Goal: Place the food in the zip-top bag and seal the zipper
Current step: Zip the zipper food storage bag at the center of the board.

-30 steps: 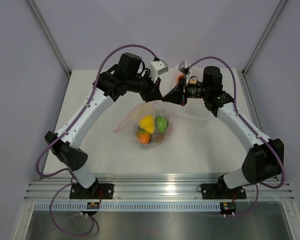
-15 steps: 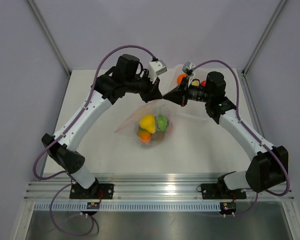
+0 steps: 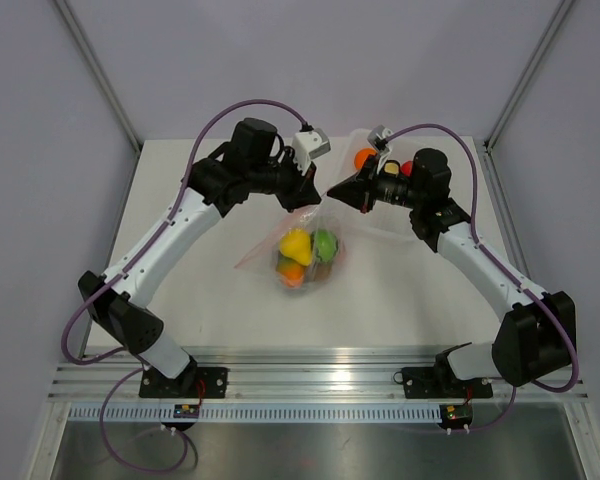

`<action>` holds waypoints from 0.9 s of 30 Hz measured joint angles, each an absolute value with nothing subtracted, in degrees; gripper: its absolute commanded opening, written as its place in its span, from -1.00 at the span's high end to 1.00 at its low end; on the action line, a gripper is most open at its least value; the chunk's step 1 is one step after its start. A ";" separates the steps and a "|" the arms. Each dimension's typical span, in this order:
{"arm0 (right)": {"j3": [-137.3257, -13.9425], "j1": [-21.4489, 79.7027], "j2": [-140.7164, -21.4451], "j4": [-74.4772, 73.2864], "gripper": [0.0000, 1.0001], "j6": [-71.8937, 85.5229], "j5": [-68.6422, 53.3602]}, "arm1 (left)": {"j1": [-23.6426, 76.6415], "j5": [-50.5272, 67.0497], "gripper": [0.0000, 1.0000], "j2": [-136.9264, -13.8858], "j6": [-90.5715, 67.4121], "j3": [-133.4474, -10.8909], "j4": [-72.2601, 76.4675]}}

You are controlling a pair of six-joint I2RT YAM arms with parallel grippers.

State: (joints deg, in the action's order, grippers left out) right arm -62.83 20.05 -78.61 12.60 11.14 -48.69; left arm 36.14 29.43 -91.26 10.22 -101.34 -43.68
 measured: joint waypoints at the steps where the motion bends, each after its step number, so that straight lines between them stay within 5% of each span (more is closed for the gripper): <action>1: -62.81 20.05 -78.61 12.60 1.00 11.25 -48.27 | 36.14 29.23 1.00 -91.02 10.22 -100.84 -43.51; 27: -62.02 19.33 -78.59 15.33 1.00 15.11 -30.61 | 36.10 21.08 1.00 -65.91 -0.69 -72.93 -43.88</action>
State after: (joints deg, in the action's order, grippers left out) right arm -62.02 19.33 -78.59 15.33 15.11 -30.61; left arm 36.10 21.08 -65.91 -0.69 -72.93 -43.88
